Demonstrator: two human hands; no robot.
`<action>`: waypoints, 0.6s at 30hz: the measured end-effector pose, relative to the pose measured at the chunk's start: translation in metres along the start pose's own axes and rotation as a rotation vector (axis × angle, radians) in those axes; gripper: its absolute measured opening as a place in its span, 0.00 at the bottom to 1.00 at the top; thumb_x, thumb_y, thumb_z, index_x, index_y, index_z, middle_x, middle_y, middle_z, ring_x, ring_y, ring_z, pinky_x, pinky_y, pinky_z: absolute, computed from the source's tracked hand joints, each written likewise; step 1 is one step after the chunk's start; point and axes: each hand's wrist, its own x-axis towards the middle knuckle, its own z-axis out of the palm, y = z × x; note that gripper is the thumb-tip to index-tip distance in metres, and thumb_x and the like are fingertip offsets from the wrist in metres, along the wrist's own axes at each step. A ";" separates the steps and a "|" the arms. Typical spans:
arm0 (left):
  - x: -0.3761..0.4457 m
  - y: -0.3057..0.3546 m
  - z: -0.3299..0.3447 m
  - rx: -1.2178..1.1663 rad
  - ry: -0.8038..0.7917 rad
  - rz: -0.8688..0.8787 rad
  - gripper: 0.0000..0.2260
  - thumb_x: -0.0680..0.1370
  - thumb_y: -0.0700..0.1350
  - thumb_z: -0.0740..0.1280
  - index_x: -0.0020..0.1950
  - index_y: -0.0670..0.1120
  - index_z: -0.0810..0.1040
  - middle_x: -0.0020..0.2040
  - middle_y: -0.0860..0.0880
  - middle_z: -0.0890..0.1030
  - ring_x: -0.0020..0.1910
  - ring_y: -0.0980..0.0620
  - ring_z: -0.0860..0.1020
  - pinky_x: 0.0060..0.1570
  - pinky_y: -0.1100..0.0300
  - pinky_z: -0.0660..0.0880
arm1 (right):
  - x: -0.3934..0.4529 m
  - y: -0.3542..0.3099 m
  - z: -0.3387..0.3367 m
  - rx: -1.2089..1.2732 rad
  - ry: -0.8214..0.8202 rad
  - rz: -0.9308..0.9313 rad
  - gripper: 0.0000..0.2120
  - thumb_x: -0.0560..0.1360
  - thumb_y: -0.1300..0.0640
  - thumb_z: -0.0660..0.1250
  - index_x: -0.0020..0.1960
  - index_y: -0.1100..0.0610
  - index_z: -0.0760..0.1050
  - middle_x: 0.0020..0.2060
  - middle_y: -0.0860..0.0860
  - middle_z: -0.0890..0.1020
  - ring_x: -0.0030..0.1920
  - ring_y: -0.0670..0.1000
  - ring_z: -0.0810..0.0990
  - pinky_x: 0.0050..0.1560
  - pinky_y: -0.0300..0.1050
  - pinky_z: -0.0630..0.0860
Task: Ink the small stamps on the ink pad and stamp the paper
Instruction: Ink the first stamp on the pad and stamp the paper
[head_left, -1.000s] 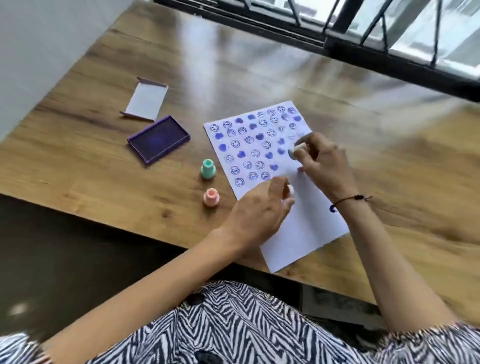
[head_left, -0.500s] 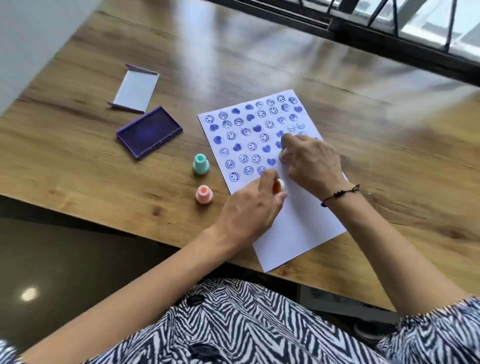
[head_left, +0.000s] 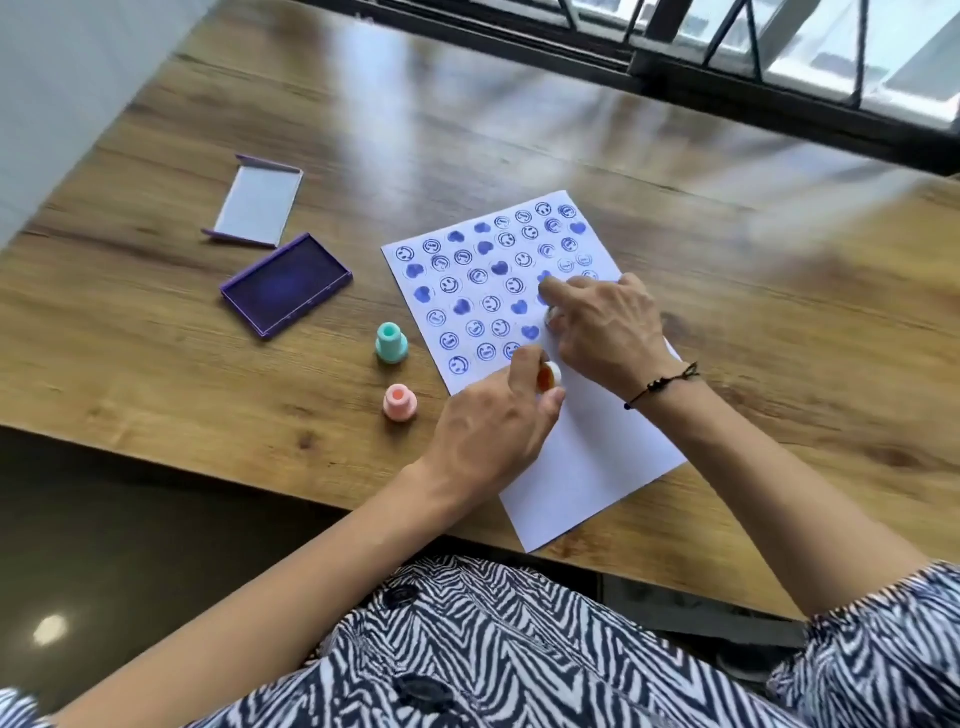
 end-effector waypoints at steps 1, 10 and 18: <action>0.000 0.000 0.000 -0.007 0.003 -0.011 0.15 0.77 0.48 0.59 0.58 0.39 0.67 0.39 0.39 0.81 0.37 0.36 0.78 0.31 0.55 0.66 | 0.000 -0.001 -0.002 0.002 -0.018 0.003 0.08 0.73 0.59 0.57 0.51 0.54 0.71 0.43 0.55 0.83 0.42 0.60 0.80 0.43 0.48 0.65; -0.002 -0.003 0.002 -0.043 0.015 -0.017 0.14 0.77 0.50 0.57 0.57 0.42 0.64 0.40 0.41 0.82 0.37 0.36 0.78 0.32 0.55 0.65 | -0.024 0.016 -0.056 0.574 0.165 0.384 0.04 0.73 0.53 0.64 0.45 0.53 0.75 0.31 0.45 0.80 0.35 0.50 0.76 0.38 0.44 0.70; 0.004 0.004 -0.009 -0.399 0.023 -0.244 0.12 0.77 0.45 0.61 0.58 0.44 0.67 0.49 0.46 0.81 0.49 0.46 0.79 0.48 0.54 0.74 | -0.041 -0.001 -0.059 0.779 0.050 0.346 0.03 0.72 0.53 0.67 0.44 0.52 0.78 0.44 0.52 0.82 0.40 0.50 0.77 0.43 0.46 0.74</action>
